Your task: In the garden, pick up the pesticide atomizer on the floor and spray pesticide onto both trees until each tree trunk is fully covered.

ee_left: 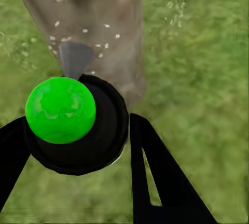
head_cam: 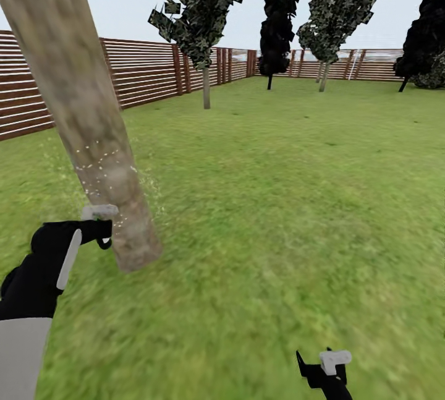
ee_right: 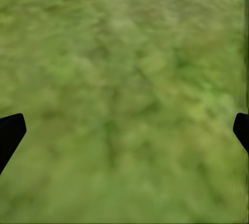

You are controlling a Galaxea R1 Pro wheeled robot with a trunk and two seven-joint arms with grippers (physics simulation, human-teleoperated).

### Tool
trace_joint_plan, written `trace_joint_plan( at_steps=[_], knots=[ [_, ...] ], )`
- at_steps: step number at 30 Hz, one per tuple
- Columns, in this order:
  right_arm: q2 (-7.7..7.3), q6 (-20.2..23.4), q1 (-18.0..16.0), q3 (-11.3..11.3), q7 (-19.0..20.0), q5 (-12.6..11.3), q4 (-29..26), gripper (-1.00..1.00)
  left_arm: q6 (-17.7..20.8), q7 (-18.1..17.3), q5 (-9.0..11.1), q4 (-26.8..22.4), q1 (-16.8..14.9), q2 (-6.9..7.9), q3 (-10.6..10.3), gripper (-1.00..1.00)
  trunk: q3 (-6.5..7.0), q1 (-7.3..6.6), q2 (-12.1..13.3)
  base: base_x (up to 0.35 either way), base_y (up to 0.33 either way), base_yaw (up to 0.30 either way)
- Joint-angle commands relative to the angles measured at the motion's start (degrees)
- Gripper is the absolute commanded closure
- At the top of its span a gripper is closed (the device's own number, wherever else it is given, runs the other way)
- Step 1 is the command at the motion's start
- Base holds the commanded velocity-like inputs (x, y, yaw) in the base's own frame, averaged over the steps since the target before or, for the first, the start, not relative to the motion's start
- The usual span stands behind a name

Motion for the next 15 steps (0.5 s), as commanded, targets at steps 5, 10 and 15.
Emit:
trace_joint_plan(
  at_steps=[5, 10, 15],
  knots=[
    [0.0, 0.0, 0.0, 0.0, 0.0, 0.0, 0.0, -1.0, -4.1, 0.0, 0.0, 6.9, 0.5, 0.0, 0.2, 1.0, 0.01, -0.01, 0.0, 0.035, -0.268, 0.0],
    [0.0, 0.0, 0.1, 0.0, 0.1, 0.0, 0.0, -1.0, -7.0, 0.1, 0.0, 8.9, 0.5, -0.08, 0.3, 1.0, 0.01, -0.01, 0.0, 0.0, -0.273, 0.016],
    [0.0, 0.0, 0.1, 0.0, 0.1, 0.0, 0.0, -1.0, -7.4, 3.9, 0.3, 10.7, 0.5, -0.15, 0.4, 1.0, 0.01, -0.01, 0.0, 0.0, -0.273, 0.231]
  ],
)
